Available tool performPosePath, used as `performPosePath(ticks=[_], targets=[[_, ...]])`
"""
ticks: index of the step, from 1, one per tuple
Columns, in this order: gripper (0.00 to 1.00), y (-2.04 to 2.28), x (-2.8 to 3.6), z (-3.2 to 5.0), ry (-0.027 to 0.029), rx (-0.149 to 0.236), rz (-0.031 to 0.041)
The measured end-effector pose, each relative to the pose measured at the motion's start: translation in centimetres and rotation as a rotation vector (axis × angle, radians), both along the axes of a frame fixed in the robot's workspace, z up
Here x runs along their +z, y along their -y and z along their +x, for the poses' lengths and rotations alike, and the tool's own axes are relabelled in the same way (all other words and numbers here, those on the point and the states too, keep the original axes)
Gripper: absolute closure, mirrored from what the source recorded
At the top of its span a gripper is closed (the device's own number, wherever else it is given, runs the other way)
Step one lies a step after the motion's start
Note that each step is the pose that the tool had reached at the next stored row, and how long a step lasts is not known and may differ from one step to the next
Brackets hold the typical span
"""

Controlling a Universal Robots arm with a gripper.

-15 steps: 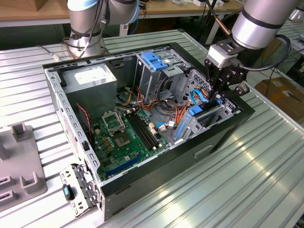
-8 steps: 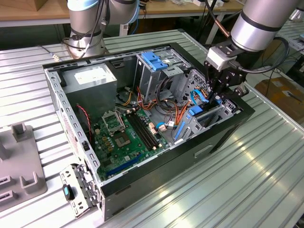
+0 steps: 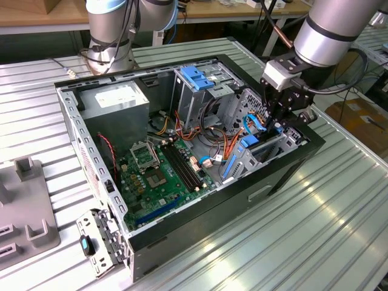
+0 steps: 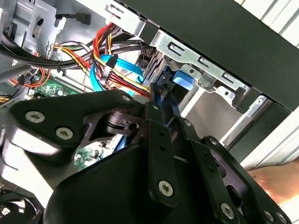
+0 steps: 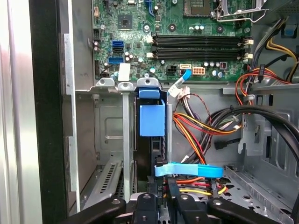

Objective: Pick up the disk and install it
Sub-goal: 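Insert the second disk wire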

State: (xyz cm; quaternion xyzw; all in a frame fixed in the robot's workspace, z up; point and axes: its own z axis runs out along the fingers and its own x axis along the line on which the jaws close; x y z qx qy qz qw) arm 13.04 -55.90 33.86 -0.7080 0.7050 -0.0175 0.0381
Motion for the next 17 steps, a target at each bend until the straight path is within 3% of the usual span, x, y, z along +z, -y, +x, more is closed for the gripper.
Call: performPosePath(ticks=[1, 4, 11, 17], targets=[[0.76, 0.00, 0.03, 0.00, 0.0000, 0.000, -0.0007], [0.76, 0.00, 0.32, 0.00, 0.0000, 0.000, -0.0009], [0.76, -0.07, 2.68, 0.00, 0.0000, 0.000, -0.0026], [0.76, -0.07, 2.81, -0.48, 0.0000, 0.000, -0.0027]])
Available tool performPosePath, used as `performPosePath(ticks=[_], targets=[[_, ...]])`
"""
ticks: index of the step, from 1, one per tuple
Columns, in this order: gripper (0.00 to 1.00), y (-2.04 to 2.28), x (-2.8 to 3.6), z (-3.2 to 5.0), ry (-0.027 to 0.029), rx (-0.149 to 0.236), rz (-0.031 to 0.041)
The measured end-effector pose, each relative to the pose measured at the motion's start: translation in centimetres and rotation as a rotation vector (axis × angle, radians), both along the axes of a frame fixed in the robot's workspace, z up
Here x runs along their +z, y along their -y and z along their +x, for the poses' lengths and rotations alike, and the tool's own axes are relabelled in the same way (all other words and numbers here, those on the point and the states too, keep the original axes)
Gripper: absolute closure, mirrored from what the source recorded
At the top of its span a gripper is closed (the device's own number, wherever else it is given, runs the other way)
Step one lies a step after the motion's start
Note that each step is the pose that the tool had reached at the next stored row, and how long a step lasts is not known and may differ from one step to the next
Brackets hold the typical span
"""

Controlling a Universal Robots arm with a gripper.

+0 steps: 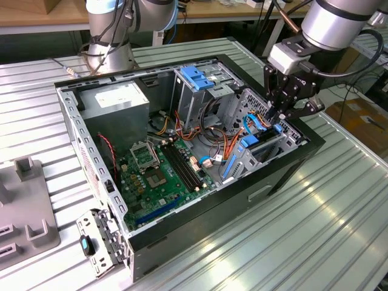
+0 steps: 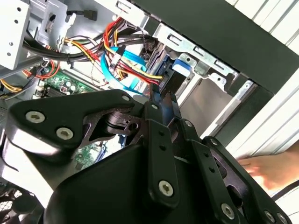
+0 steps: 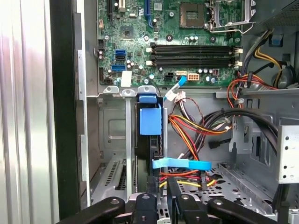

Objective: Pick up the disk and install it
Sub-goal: 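Insert the second disk wire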

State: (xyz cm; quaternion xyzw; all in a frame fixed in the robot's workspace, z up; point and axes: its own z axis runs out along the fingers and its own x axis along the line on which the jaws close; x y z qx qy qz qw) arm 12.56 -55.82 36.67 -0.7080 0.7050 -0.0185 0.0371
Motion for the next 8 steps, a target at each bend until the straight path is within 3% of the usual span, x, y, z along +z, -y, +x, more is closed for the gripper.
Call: performPosePath(ticks=[8], targets=[[0.76, 0.00, 0.00, -0.27, 0.0000, 0.000, 0.0000]])
